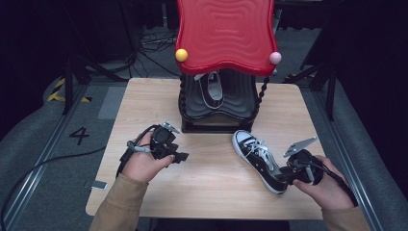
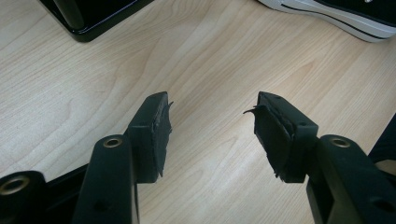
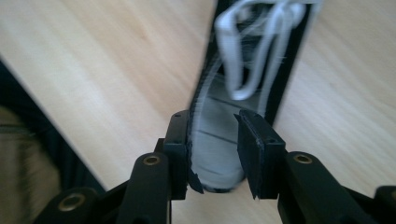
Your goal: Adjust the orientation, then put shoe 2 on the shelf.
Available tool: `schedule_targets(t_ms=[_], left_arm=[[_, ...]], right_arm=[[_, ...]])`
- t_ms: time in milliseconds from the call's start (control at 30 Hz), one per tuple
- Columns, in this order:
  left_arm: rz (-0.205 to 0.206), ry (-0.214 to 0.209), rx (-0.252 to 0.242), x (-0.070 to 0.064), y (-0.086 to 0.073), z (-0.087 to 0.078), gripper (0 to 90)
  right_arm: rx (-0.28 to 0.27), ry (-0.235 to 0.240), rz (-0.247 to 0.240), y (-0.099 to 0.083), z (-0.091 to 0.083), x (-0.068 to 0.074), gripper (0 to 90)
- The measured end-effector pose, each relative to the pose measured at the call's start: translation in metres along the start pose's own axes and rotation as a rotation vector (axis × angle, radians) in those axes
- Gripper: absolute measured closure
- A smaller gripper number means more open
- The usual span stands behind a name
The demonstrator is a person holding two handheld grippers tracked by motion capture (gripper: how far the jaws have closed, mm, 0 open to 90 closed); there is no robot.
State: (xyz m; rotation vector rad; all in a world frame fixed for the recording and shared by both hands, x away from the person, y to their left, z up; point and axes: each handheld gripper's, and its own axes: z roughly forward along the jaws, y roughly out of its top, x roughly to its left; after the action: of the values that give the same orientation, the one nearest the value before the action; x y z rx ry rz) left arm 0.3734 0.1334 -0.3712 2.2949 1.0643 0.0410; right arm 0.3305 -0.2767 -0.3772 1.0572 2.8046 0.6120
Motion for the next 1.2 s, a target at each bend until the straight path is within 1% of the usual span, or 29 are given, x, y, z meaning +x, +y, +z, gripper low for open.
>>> schedule_targets(t_ms=[33,67,100,133,167,200,233,267,300,367,433,533,633,700,733,767,800,833,867,900,933,967,1033,1100,1133,1167,1200], left_arm=[[0.0,0.0,0.0,0.0,0.0,0.0,46.1],[0.0,0.0,0.0,0.0,0.0,0.0,46.1],[-0.001,-0.002,0.0,0.0,0.0,0.0,46.1],[0.001,-0.005,-0.001,0.0,0.0,0.0,46.0],[0.0,-0.006,-0.001,0.0,0.0,0.0,46.0],[0.0,-0.006,-0.001,0.0,0.0,0.0,46.0],[-0.001,-0.008,-0.002,0.001,-0.001,0.0,46.0],[-0.003,-0.006,-0.002,0.001,-0.001,0.0,46.1],[-0.006,-0.007,-0.001,0.002,-0.001,0.001,46.1],[-0.006,-0.007,0.002,0.003,-0.001,0.001,46.1],[-0.007,-0.006,0.0,0.003,-0.002,0.0,46.1],[-0.01,-0.007,0.006,0.003,-0.004,0.0,46.1],[-0.015,-0.006,-0.001,0.005,-0.004,-0.001,46.1],[-0.014,-0.008,-0.004,0.005,-0.002,0.0,46.1],[-0.012,-0.013,-0.003,0.005,-0.002,0.0,46.1],[-0.009,-0.014,-0.003,0.004,-0.001,0.001,46.1],[-0.01,-0.016,0.0,0.004,-0.002,0.002,46.0],[-0.011,-0.015,0.003,0.004,-0.002,0.002,46.0],[-0.011,-0.014,0.006,0.004,-0.002,0.002,45.9],[-0.012,-0.012,0.004,0.005,-0.003,0.002,46.0],[-0.018,-0.012,0.003,0.006,-0.004,0.001,45.9],[-0.019,-0.009,0.003,0.006,-0.004,0.001,45.9],[-0.026,-0.005,0.004,0.007,-0.007,0.0,45.9],[-0.034,-0.001,0.007,0.008,-0.01,-0.001,45.7],[-0.036,0.0,0.006,0.009,-0.011,-0.002,45.6],[-0.045,0.004,0.003,0.009,-0.013,-0.002,45.6],[-0.046,0.008,0.006,0.011,-0.015,-0.003,45.6]], right_arm=[[0.016,0.007,0.003,0.0,0.003,0.001,66.2],[0.016,0.007,0.003,0.0,0.003,0.001,66.2],[0.043,0.005,0.002,0.001,0.007,0.0,67.1],[0.093,0.007,0.01,0.0,0.017,-0.001,72.0],[0.106,0.021,0.012,0.0,0.02,-0.001,75.3],[0.106,0.021,0.012,0.0,0.02,-0.001,75.3],[0.115,0.033,0.015,0.0,0.022,-0.001,79.8],[0.118,0.045,0.007,0.002,0.024,0.001,85.4],[0.116,0.047,0.004,0.003,0.024,0.003,86.3],[0.115,0.04,-0.003,0.007,0.023,0.008,86.6],[0.101,0.038,-0.012,0.011,0.022,0.015,86.2],[0.104,0.043,-0.043,0.02,0.026,0.028,84.0],[0.088,0.056,-0.078,0.026,0.031,0.04,78.8],[0.093,0.079,-0.098,0.028,0.038,0.046,73.8],[0.073,0.102,-0.057,0.028,0.041,0.045,64.4],[0.073,0.102,-0.057,0.028,0.041,0.045,64.4],[0.048,0.133,-0.007,0.027,0.041,0.042,56.5],[0.014,0.149,0.076,0.027,0.04,0.037,53.5],[-0.002,0.144,0.103,0.026,0.039,0.032,56.0],[-0.011,0.145,0.131,0.025,0.039,0.029,56.0],[-0.021,0.149,0.172,0.025,0.038,0.027,56.4],[-0.039,0.15,0.186,0.026,0.039,0.024,57.5],[-0.054,0.126,0.216,0.026,0.043,0.02,58.8],[-0.074,0.105,0.26,0.029,0.048,0.017,58.8],[-0.086,0.084,0.278,0.032,0.052,0.016,60.0],[-0.092,0.064,0.284,0.034,0.054,0.016,60.8],[-0.099,0.039,0.289,0.036,0.057,0.016,62.6]])
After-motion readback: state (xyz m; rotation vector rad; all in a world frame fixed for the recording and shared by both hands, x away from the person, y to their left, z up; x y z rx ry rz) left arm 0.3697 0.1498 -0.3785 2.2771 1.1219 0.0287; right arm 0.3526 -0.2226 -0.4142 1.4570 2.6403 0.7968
